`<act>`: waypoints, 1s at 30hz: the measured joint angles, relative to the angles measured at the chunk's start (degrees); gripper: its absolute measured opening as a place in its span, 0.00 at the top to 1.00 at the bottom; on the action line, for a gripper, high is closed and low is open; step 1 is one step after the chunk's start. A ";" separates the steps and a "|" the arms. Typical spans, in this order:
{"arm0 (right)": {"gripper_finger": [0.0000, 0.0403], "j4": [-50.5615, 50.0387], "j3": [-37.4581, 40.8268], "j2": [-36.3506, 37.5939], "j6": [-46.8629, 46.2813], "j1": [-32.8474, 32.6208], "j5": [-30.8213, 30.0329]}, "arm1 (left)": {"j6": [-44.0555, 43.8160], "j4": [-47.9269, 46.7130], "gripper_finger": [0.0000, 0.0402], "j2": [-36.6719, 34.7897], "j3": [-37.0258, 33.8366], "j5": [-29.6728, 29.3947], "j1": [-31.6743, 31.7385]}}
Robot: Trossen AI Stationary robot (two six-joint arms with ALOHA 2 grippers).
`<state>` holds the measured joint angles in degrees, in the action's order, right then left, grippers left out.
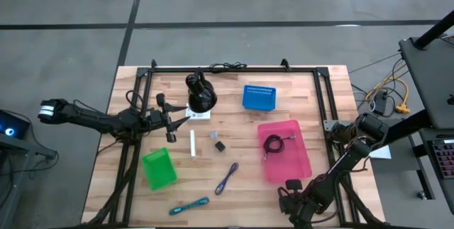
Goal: Pick and place items into bin
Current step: Put the white charger cable into the pink bin
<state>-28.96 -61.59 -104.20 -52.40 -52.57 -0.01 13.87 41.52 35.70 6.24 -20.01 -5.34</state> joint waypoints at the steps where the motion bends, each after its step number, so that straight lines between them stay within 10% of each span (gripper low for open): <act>1: 0.80 -0.08 0.03 0.00 0.01 -0.05 0.00 | 0.00 0.00 0.61 0.00 0.00 0.00 0.00; 30: 0.98 0.83 0.35 0.04 -0.11 -0.18 4.57 | -0.02 -0.02 0.61 0.15 0.00 0.00 0.00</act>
<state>-28.12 -61.24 -104.16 -52.52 -52.75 4.57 13.85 41.50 35.86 6.24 -20.01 -5.34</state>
